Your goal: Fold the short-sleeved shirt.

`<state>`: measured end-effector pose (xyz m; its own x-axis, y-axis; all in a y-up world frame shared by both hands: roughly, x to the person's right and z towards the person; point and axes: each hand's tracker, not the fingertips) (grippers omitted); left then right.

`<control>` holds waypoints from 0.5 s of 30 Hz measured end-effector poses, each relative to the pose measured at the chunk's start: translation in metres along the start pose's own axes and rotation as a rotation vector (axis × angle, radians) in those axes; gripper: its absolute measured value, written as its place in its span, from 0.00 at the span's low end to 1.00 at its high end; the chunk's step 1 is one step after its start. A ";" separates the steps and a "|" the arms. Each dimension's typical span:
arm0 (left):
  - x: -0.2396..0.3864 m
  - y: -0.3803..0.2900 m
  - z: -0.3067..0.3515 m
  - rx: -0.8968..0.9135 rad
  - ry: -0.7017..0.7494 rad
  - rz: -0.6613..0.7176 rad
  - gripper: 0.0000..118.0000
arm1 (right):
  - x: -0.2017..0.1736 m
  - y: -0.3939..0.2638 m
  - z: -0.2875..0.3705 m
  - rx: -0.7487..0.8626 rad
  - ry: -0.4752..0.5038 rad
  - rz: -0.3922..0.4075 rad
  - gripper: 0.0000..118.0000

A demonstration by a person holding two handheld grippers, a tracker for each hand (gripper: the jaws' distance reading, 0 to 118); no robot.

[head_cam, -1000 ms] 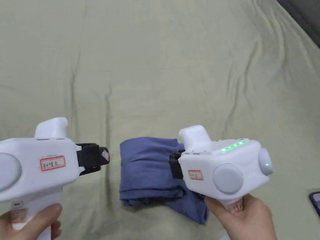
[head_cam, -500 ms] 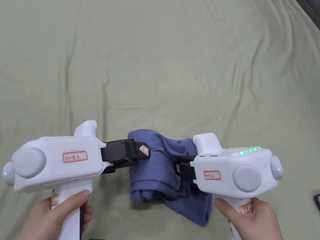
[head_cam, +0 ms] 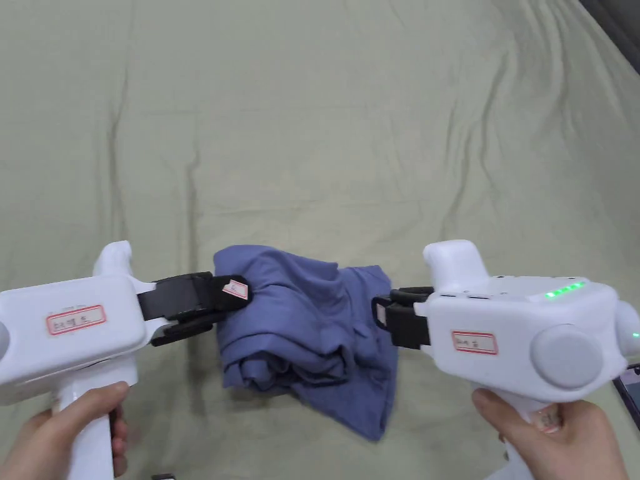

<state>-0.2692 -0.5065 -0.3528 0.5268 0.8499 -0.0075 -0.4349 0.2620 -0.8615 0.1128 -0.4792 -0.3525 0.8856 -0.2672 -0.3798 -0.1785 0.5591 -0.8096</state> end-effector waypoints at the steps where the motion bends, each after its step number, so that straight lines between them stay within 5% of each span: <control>1: -0.002 0.002 0.011 0.014 0.012 -0.002 0.18 | 0.000 0.001 0.008 0.013 -0.017 0.004 0.02; 5: -0.017 0.023 0.067 0.066 0.058 -0.006 0.18 | -0.008 0.007 0.024 0.048 -0.037 0.005 0.02; 15: -0.076 0.083 0.222 0.154 0.481 -0.061 0.18 | -0.065 0.027 0.002 0.041 0.031 0.064 0.02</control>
<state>-0.5078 -0.4477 -0.3108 0.8155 0.5337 -0.2239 -0.4764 0.3995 -0.7832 0.0509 -0.4453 -0.3486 0.8593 -0.2538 -0.4441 -0.2160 0.6071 -0.7647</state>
